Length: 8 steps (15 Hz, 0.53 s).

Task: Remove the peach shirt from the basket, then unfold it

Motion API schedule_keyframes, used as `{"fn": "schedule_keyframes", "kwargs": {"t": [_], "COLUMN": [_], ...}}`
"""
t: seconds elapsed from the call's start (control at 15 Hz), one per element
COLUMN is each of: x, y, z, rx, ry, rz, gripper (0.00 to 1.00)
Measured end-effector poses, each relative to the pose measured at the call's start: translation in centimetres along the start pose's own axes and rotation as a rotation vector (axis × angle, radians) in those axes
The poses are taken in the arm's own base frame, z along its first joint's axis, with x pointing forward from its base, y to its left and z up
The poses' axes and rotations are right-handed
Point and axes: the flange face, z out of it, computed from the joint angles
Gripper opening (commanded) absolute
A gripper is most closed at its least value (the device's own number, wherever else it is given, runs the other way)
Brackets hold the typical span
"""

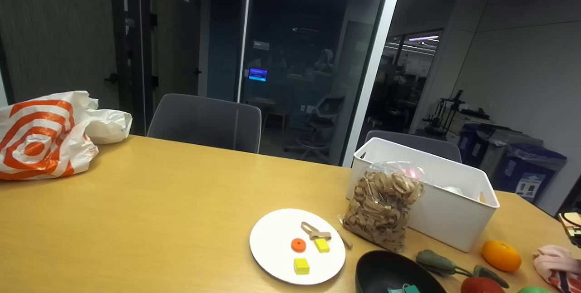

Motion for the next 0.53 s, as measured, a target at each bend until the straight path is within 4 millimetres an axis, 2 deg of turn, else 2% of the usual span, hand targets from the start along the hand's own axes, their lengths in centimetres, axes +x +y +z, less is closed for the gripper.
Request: {"fn": "schedule_keyframes", "kwargs": {"t": [0.2,0.53], "x": [-0.6,-2.9], "y": [-0.2,-0.2], "z": [-1.5,-4.8], "rx": [0.079,0.256], "ry": [0.055,0.138], "rz": [-0.049,-0.131], "gripper": [0.05,0.06]}}
